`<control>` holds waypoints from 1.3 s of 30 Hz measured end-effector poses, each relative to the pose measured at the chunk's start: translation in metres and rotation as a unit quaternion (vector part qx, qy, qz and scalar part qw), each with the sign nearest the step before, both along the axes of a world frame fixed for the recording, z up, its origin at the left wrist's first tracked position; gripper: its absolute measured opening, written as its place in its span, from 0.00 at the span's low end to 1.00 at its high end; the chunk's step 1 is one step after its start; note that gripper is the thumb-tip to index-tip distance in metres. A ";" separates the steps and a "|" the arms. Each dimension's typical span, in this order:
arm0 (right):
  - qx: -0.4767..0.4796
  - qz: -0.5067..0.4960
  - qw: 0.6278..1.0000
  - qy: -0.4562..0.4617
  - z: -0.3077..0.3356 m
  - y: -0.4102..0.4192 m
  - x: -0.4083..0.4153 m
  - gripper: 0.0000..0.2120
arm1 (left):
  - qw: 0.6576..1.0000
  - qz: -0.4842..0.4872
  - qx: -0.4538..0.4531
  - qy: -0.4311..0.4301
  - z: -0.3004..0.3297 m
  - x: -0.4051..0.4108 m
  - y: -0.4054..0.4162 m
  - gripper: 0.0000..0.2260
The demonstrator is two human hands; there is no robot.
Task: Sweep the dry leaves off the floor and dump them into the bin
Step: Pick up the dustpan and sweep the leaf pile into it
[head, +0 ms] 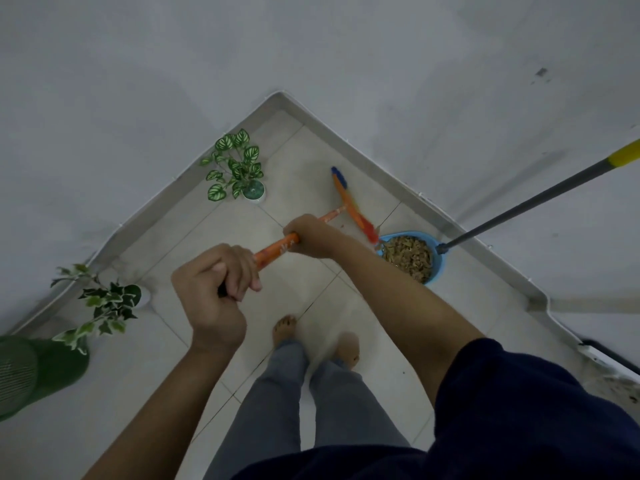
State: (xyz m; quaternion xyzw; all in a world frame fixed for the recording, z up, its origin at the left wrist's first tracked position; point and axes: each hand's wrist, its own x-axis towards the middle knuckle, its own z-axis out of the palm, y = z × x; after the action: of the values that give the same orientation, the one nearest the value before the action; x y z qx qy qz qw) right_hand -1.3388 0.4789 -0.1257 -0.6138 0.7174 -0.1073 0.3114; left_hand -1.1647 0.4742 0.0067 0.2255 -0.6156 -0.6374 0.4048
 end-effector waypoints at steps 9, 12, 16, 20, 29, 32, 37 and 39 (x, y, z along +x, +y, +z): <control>0.125 -0.003 0.988 0.089 -0.050 0.037 -0.053 0.20 | 0.995 -0.036 0.019 -0.090 -0.054 -0.046 0.040 0.11; 0.126 0.008 0.990 0.064 -0.069 0.039 -0.036 0.20 | 0.994 -0.013 0.007 -0.111 -0.074 -0.030 0.046 0.12; 0.101 0.034 0.994 0.034 -0.067 0.032 -0.002 0.20 | 0.994 0.005 -0.001 -0.108 -0.072 0.004 0.053 0.11; 0.039 0.044 0.998 0.000 -0.045 0.023 0.024 0.20 | 0.996 0.013 -0.011 -0.087 -0.042 0.030 0.049 0.12; -0.187 -0.192 0.961 -0.069 0.037 -0.002 0.061 0.24 | 0.994 -0.074 -0.085 0.010 0.057 0.031 -0.002 0.13; -0.212 -0.275 0.932 -0.101 0.049 -0.012 0.065 0.18 | 0.985 -0.136 -0.110 0.006 0.082 0.012 -0.018 0.13; -0.166 -0.365 0.905 -0.145 0.020 -0.008 0.076 0.20 | 0.963 -0.230 -0.110 -0.087 0.074 -0.016 -0.021 0.12; -0.155 -0.427 0.878 -0.151 0.003 0.008 0.087 0.20 | 0.955 -0.264 -0.091 -0.103 0.064 -0.017 -0.015 0.13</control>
State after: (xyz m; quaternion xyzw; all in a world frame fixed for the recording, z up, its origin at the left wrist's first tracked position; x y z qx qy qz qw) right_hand -1.2518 0.4865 -0.1230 -0.2647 0.8285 -0.4308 0.2407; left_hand -1.1820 0.4594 0.0706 0.0811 -0.7471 -0.6361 0.1753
